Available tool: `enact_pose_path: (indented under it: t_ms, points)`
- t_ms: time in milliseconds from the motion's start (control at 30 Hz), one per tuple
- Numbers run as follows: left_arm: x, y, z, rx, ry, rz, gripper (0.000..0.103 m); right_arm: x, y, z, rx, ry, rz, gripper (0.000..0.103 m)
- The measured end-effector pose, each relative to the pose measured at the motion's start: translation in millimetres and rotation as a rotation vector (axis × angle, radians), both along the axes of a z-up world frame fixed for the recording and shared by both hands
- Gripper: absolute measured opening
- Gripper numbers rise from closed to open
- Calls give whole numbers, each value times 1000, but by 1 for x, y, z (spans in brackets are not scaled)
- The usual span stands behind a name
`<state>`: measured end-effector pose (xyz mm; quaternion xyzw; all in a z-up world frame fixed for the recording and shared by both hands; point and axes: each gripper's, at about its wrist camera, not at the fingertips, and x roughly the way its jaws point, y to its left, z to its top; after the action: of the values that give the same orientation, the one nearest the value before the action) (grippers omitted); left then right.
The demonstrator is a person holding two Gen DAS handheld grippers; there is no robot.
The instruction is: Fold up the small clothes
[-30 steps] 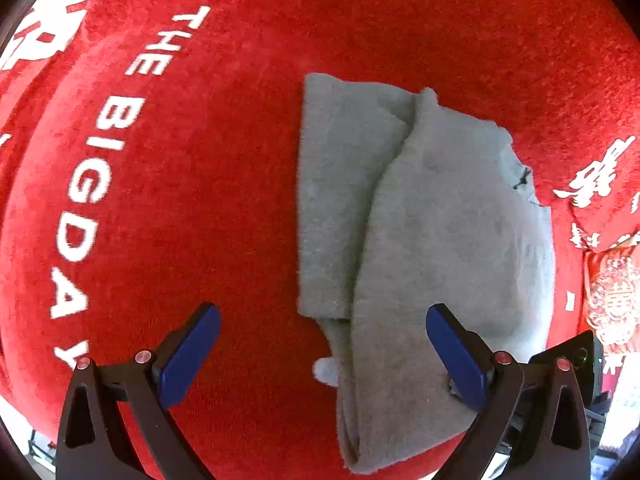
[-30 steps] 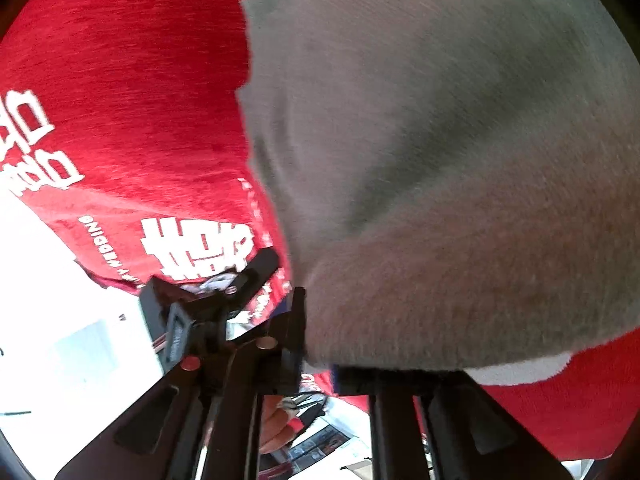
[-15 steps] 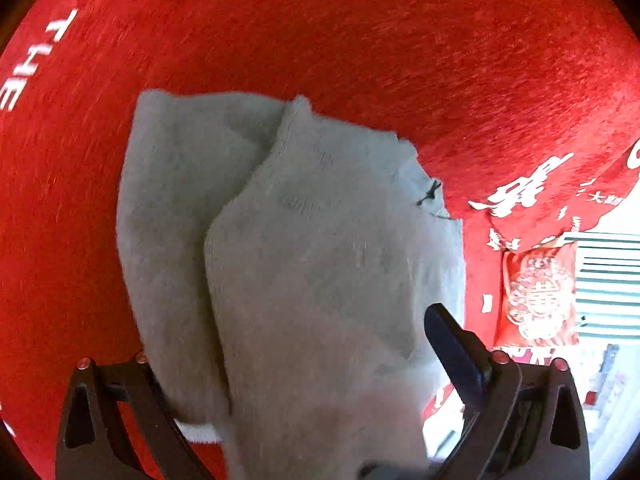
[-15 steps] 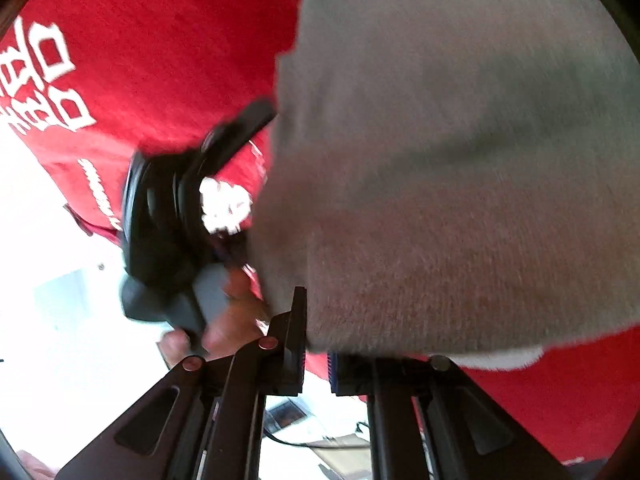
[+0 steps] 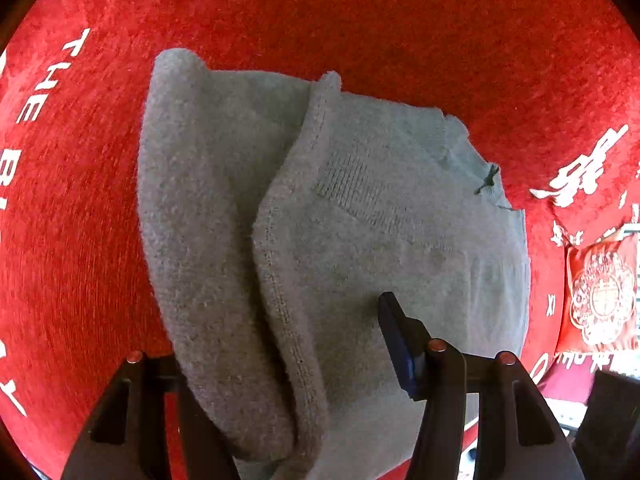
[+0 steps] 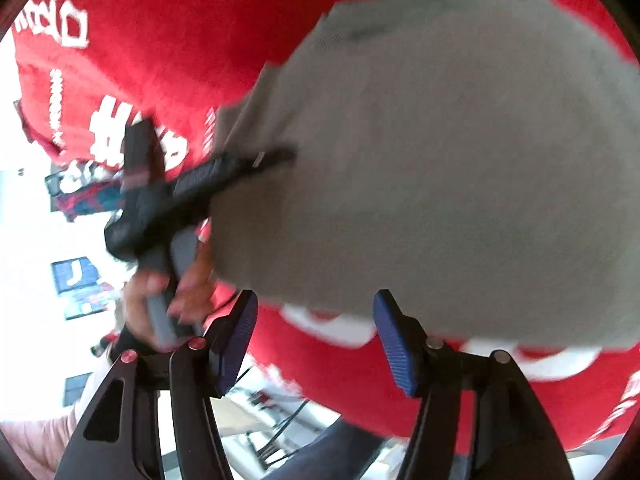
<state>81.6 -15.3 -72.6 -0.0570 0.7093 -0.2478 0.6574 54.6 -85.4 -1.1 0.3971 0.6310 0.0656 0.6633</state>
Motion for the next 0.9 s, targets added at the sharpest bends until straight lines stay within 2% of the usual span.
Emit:
enact_pose_path:
  t_ms: [33,100,133,200,333,433,500,567,600,667,767,900]
  points:
    - [0,1,0,-1,0,15,59,7,-10,0,-37,2,-10,54]
    - [1,5,0,-4,3,44,59,18,-18,-3,-90,15,-11,21]
    - [1,6,0,-6,4,62,59,24,-21,-7,-112,20,-4,17]
    - [2,11,0,-9,7,88,59,35,-23,-16,-162,28,19,15]
    - [1,13,1,7,-2,96,59,45,-28,-41,-162,50,58,15]
    - [-2,9,3,50,-35,79,59,44,-28,-62,-149,90,86,12]
    - [-4,6,6,82,-64,73,47,41,-33,-64,-125,79,69,11]
    - [-6,7,10,86,-87,72,23,38,-39,-66,-101,72,59,11]
    - [-6,9,13,81,-92,82,18,36,-41,-67,-88,72,51,11]
    - [-5,15,19,47,-89,102,18,26,-54,-68,-61,67,35,11]
    - [-7,21,38,-72,-101,126,17,13,-74,-71,-12,60,2,11]
    - [-17,7,73,-152,-158,82,17,-3,-96,-70,41,49,-26,12]
